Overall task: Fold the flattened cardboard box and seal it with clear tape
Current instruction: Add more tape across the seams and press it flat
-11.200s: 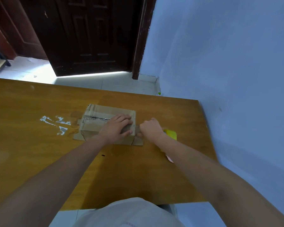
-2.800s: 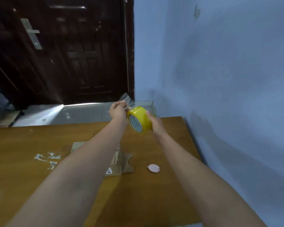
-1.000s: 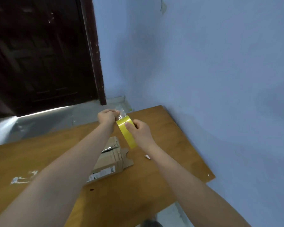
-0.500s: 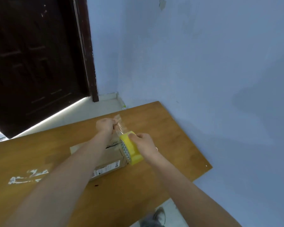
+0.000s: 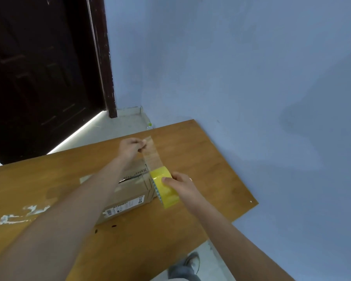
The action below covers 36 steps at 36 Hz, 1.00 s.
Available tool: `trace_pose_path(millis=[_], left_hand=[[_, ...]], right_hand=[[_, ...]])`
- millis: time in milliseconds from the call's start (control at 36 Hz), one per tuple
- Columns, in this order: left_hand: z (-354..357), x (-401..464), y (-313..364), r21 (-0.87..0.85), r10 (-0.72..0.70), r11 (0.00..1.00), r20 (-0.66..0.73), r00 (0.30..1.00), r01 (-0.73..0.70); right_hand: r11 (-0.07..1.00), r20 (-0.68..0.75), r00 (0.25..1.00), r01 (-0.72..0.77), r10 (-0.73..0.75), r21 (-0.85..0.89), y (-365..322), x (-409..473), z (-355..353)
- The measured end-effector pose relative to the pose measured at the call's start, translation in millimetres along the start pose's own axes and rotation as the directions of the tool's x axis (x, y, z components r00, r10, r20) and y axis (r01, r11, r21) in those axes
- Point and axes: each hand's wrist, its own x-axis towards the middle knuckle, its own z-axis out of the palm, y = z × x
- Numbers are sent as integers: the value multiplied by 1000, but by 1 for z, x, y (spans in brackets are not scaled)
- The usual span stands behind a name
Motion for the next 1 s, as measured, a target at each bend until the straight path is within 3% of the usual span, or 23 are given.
trace_pose_path(millis=[250,583,1000], left_hand=[[0,9,-40,248,37,969,-55,998,-23],[1,7,-56,472,83,881,-146,986,-4],[3,1,-54,513,127,858,-157,979,-29]], right_hand=[[999,5,1000,5,-5,43,6,-7,11],[997,-78,997,-8,2,-74,16,8,24],[995,-80,992,-102,101,-7,13,13,17]])
